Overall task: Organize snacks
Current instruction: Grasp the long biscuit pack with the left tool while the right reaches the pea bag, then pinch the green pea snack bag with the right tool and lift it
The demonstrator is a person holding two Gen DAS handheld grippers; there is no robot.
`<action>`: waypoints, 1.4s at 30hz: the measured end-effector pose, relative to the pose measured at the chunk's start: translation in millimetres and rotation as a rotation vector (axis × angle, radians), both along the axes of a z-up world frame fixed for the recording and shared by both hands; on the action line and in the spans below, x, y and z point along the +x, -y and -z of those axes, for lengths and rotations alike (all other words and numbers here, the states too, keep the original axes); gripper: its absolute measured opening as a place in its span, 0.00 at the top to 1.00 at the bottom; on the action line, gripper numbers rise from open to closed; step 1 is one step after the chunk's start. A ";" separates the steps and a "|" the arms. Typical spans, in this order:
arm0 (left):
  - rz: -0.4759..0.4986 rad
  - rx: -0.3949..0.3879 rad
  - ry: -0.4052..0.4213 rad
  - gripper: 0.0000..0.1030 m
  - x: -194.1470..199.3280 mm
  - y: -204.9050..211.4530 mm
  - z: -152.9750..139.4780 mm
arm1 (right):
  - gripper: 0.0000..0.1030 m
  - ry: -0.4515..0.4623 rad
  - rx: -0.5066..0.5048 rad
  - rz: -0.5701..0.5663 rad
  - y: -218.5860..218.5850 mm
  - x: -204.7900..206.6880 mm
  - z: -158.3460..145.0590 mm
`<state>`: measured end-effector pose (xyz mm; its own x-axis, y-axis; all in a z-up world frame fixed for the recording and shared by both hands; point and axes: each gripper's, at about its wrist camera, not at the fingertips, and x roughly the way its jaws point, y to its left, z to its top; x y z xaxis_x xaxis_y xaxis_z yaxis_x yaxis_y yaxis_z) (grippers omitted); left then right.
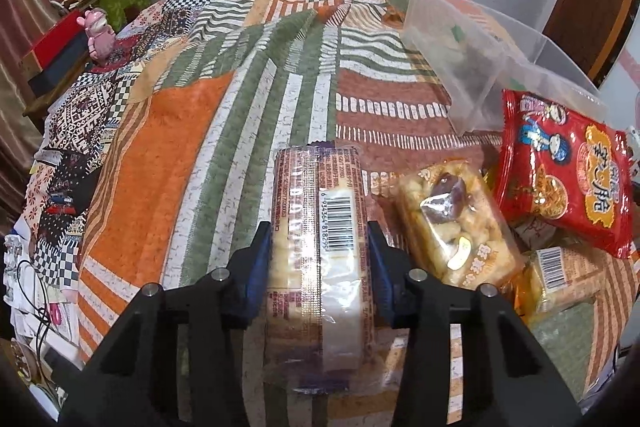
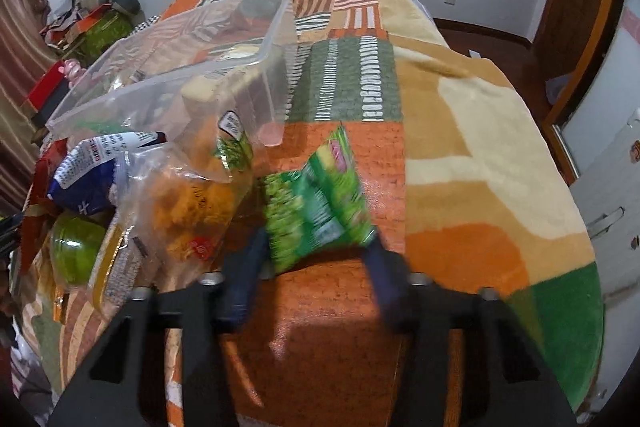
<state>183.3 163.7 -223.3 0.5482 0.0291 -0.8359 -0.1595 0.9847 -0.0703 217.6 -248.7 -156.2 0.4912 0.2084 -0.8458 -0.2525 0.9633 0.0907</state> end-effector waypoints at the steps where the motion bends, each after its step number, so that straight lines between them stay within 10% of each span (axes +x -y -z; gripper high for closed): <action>1: -0.005 -0.002 0.009 0.56 -1.0 0.0 -3.5 | 0.81 0.002 -0.006 -0.001 -0.4 0.5 0.2; 7: -0.005 0.005 0.058 0.56 -5.6 1.5 -24.9 | 0.87 -0.013 -0.011 -0.019 0.3 -2.8 -2.8; 12: -0.002 0.002 0.108 0.56 -4.4 4.8 -47.1 | 0.58 0.014 0.004 0.023 9.8 0.4 -15.0; 22: 0.055 0.012 0.205 0.56 16.8 26.2 -88.0 | 0.53 -0.035 0.054 0.109 19.8 44.6 -6.0; 27: 0.105 0.027 0.248 0.56 28.6 47.7 -102.4 | 0.34 -0.036 0.026 0.106 14.0 55.9 1.5; 33: 0.152 0.020 0.265 0.56 40.3 69.2 -107.3 | 0.37 -0.082 0.070 0.072 10.5 61.9 11.7; 38: 0.172 0.010 0.275 0.56 50.6 79.5 -111.1 | 0.73 -0.043 0.047 0.039 6.9 57.1 6.5; 42: 0.186 0.009 0.292 0.56 57.1 88.3 -117.6 | 0.77 -0.006 0.019 0.025 4.0 53.4 -1.0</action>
<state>240.4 75.4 -105.7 0.7610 -0.0873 -0.6429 0.0483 0.9958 -0.0781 271.0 -252.7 -155.1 0.4919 0.2124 -0.8444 -0.2274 0.9675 0.1109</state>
